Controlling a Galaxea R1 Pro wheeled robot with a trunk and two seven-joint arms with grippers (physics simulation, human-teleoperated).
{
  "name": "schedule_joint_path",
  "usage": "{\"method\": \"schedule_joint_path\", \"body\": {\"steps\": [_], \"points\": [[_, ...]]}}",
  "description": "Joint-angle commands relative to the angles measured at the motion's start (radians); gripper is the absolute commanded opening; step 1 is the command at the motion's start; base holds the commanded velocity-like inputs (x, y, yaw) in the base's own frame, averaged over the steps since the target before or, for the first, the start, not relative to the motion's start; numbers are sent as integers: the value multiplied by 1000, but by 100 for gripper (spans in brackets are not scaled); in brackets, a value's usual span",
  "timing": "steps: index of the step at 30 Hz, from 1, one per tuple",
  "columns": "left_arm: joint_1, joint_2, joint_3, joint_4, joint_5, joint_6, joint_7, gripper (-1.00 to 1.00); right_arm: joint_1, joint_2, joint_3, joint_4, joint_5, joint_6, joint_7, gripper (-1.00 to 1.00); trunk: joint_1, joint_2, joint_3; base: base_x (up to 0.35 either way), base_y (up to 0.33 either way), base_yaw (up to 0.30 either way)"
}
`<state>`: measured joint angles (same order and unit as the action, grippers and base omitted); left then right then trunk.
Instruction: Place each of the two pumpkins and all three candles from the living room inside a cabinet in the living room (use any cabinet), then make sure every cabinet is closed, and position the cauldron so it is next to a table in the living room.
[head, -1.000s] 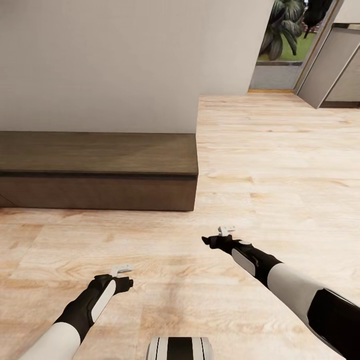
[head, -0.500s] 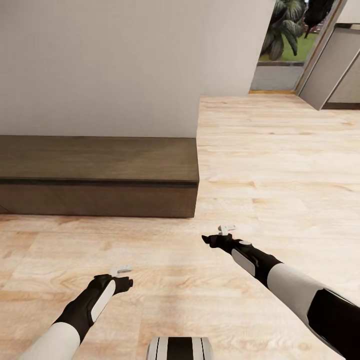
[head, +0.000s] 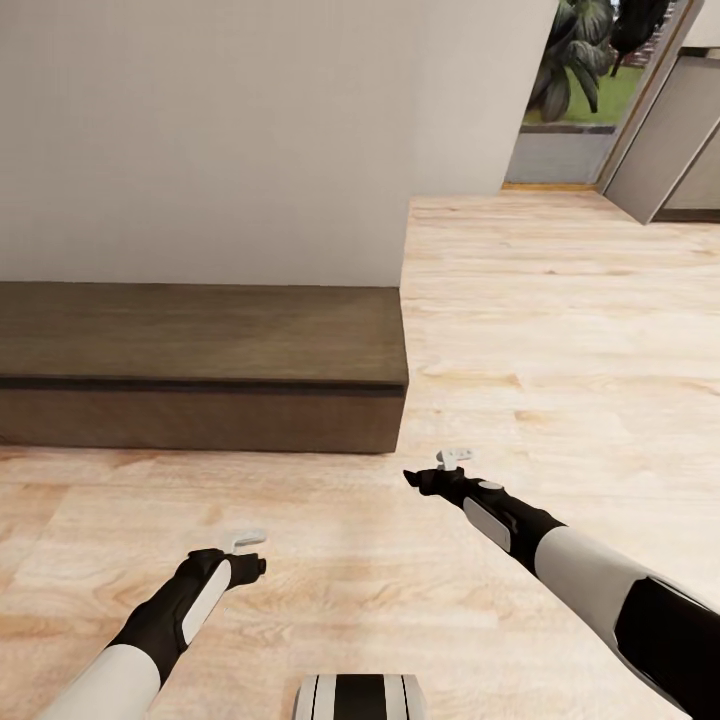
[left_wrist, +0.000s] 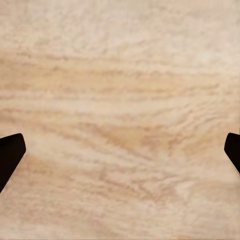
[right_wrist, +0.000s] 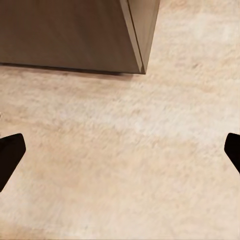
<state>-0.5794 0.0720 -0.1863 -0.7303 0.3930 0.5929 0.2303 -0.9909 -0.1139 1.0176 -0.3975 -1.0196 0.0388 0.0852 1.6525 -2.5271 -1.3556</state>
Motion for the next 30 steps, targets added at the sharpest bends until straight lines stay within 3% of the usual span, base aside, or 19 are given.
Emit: {"method": "schedule_joint_path", "body": {"steps": [1,14,30], "points": [[0,1,-6,-1,10,2,9,100,-1,-1,4,-1,-7,3,1,100,0,0,-1,242,145,0],[0,2,-6,-10,12,3,8,100,0,0,4,-1,-8,3,2,100,0,0,-1,25,13,0],[8,6,-8,-73,22,11,3,100,0,0,4,-1,-9,-1,4,100,0,0,-1,128,60,0]]}}
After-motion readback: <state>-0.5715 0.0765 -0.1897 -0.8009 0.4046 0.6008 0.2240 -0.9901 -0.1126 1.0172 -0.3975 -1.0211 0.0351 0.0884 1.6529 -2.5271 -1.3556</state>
